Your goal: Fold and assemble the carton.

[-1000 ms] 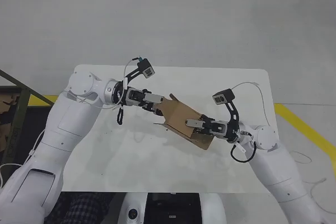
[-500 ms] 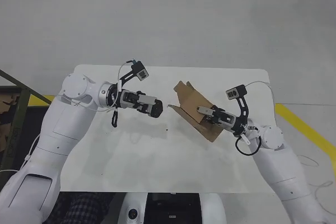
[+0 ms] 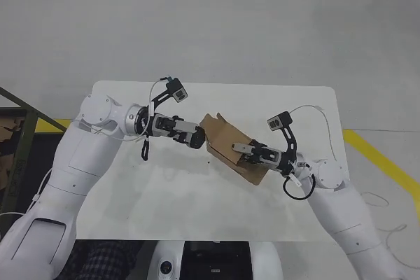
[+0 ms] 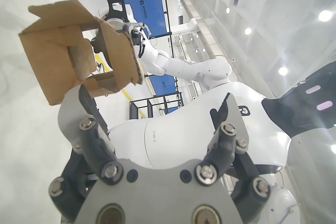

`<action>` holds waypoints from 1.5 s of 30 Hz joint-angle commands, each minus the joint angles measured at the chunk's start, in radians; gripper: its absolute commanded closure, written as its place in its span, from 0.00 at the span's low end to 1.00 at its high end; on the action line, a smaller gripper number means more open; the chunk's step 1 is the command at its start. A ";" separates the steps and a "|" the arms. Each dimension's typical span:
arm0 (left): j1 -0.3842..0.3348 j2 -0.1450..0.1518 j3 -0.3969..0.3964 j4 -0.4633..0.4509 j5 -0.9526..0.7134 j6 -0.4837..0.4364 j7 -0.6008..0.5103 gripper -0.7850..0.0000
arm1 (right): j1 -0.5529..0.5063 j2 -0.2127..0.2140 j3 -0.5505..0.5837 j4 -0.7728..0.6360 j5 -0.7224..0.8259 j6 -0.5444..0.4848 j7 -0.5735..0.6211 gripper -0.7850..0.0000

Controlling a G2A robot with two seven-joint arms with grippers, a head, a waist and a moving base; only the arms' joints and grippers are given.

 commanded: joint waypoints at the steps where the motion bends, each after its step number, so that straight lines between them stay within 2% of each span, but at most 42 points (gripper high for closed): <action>1: 0.010 0.003 -0.009 -0.012 0.002 0.005 0.000 0.00 | -0.001 -0.001 -0.010 -0.010 -0.006 0.000 0.008 1.00; 7: 0.033 0.010 -0.029 -0.049 -0.001 0.014 -0.010 0.00 | -0.004 -0.005 -0.037 -0.029 -0.038 0.009 0.006 1.00; 21: 0.050 0.013 -0.026 -0.066 -0.005 0.016 -0.041 0.00 | -0.005 -0.009 -0.045 -0.033 -0.029 0.015 0.006 1.00; 32: 0.036 0.015 -0.012 -0.051 -0.006 0.020 -0.049 0.00 | -0.005 -0.011 -0.047 -0.032 -0.026 0.018 0.012 1.00; 37: 0.027 0.021 -0.041 -0.008 0.008 0.017 -0.023 0.00 | 0.002 -0.007 -0.030 -0.012 -0.052 0.015 0.009 1.00; 45: 0.027 0.021 -0.044 -0.006 0.008 0.017 -0.022 0.00 | 0.008 -0.003 -0.009 0.000 -0.092 0.015 -0.006 1.00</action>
